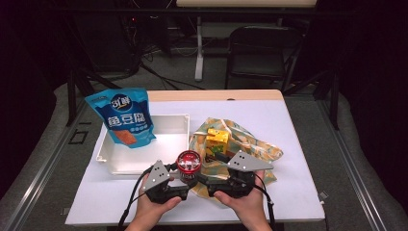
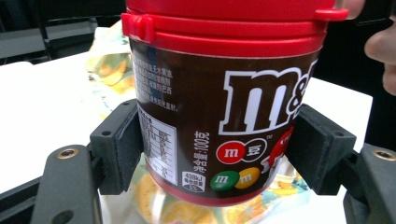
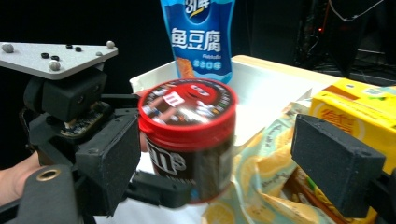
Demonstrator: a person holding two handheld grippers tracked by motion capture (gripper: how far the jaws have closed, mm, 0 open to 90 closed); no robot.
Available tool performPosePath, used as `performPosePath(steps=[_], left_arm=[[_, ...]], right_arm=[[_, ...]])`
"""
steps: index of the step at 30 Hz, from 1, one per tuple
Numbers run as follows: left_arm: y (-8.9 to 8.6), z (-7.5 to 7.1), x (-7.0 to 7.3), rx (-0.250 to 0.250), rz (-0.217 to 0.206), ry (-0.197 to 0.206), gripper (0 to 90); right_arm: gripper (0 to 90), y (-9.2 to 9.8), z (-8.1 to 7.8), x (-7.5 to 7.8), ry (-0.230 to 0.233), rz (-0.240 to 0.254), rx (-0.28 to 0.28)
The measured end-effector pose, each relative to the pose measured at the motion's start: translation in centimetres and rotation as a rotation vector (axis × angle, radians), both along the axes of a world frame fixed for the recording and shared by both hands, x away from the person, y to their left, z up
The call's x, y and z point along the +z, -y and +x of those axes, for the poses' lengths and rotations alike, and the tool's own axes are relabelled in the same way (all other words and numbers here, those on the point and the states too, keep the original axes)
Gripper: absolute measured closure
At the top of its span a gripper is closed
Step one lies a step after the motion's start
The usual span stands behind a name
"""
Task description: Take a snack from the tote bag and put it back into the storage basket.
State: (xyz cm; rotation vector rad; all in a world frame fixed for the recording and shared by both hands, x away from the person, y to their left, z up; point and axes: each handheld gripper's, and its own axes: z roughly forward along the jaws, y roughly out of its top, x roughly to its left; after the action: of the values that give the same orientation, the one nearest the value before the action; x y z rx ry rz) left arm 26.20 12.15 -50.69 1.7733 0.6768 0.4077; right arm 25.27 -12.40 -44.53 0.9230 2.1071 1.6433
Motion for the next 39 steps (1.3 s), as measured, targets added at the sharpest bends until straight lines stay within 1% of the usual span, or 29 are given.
performPosePath(steps=[1, 2, 4, 6, 7, 8, 9, 10, 11, 12, 13, 14, 16, 17, 18, 20, 23, 26, 27, 29, 31, 33, 34, 35, 36, 38, 39], left_arm=[[-0.2, 0.1, 0.0, 0.007, 0.003, 0.001, 26.0], [-0.4, 0.2, 0.0, -0.002, -0.005, -0.003, 26.1], [-0.9, 0.4, 0.0, 0.026, -0.010, 0.001, 26.1], [-1.1, 0.5, 0.0, 0.034, -0.016, 0.002, 26.1], [-1.6, 0.8, 0.1, 0.037, -0.020, 0.004, 26.1], [-1.9, 0.8, 0.1, 0.054, -0.019, 0.008, 26.0], [-2.1, 0.9, 0.1, 0.062, -0.021, 0.010, 26.0], [-2.1, 0.9, 0.1, 0.062, -0.021, 0.010, 26.0], [-2.4, 1.1, 0.1, 0.057, -0.028, 0.008, 26.0], [-3.0, 1.3, 0.2, 0.087, -0.029, 0.015, 26.0], [-3.0, 1.3, 0.2, 0.087, -0.029, 0.015, 26.0], [-3.4, 1.5, 0.2, 0.077, -0.029, 0.011, 26.0], [-4.0, 1.7, 0.3, 0.098, -0.037, 0.012, 26.0], [-4.3, 1.9, 0.3, 0.104, -0.034, 0.011, 26.0], [-4.9, 2.2, 0.2, 0.125, -0.037, 0.012, 26.0], [-5.2, 2.3, 0.1, 0.132, -0.037, 0.010, 26.0], [-6.3, 3.0, -0.4, 0.162, -0.038, -0.002, 26.1], [-6.7, 3.3, -0.7, 0.167, -0.047, -0.013, 26.0], [-6.9, 3.5, -1.0, 0.174, -0.042, -0.020, 26.0], [-7.0, 3.7, -1.2, 0.175, -0.044, -0.024, 26.0], [-7.0, 4.1, -1.8, 0.186, -0.034, -0.035, 26.0], [-7.1, 4.3, -2.1, 0.178, -0.041, -0.041, 26.0], [-7.0, 4.6, -2.7, 0.184, -0.037, -0.045, 26.0], [-7.0, 4.6, -2.7, 0.184, -0.037, -0.045, 26.0], [-6.9, 5.0, -3.1, 0.190, -0.024, -0.054, 26.0], [-6.9, 5.2, -3.3, 0.192, -0.026, -0.059, 26.0], [-7.0, 5.4, -3.4, 0.191, -0.012, -0.064, 26.0]], right_arm=[[16.1, 0.0, 0.0, 0.0, 0.000, 0.000, 0.000], [16.1, 0.2, 0.1, 0.0, 0.001, 0.000, -0.004], [16.4, 0.6, 0.2, 0.0, 0.004, -0.001, -0.017], [16.6, 0.8, 0.2, 0.0, 0.006, -0.002, -0.022], [17.0, 1.1, 0.3, 0.0, 0.006, -0.004, -0.033], [17.6, 1.3, 0.4, 0.0, 0.006, 0.002, -0.037], [18.1, 1.4, 0.4, 0.0, 0.006, 0.000, -0.041], [18.1, 1.4, 0.4, 0.0, 0.006, 0.000, -0.041], [18.7, 1.8, 0.5, -0.1, 0.004, -0.002, -0.053], [19.1, 1.9, 0.6, -0.1, 0.004, -0.001, -0.056], [19.1, 2.0, 0.6, -0.1, 0.001, -0.003, -0.058], [19.4, 2.0, 0.6, -0.1, 0.001, -0.003, -0.058], [19.9, 2.2, 0.6, -0.2, 0.000, 0.001, -0.064], [20.2, 2.3, 0.7, -0.3, -0.001, -0.001, -0.067], [20.3, 2.3, 0.7, -0.3, -0.002, -0.001, -0.068], [20.4, 2.4, 0.8, -0.4, -0.003, -0.001, -0.069], [20.9, 2.6, 0.8, -0.4, -0.005, 0.001, -0.078], [21.2, 2.8, 0.9, -0.4, -0.007, 0.001, -0.080], [21.5, 2.9, 0.9, -0.5, -0.010, 0.004, -0.086], [21.7, 2.9, 0.9, -0.5, -0.011, 0.006, -0.088], [22.0, 3.1, 1.0, -0.6, -0.012, 0.006, -0.093], [22.2, 3.1, 1.0, -0.6, -0.013, 0.003, -0.091], [22.4, 3.2, 1.0, -0.6, -0.013, 0.002, -0.093], [22.4, 3.2, 1.0, -0.6, -0.013, 0.002, -0.093], [22.6, 3.2, 1.0, -0.7, -0.014, 0.002, -0.097], [22.7, 3.3, 1.1, -0.7, -0.015, 0.003, -0.098], [22.9, 3.3, 1.1, -0.8, -0.017, 0.008, -0.099]])
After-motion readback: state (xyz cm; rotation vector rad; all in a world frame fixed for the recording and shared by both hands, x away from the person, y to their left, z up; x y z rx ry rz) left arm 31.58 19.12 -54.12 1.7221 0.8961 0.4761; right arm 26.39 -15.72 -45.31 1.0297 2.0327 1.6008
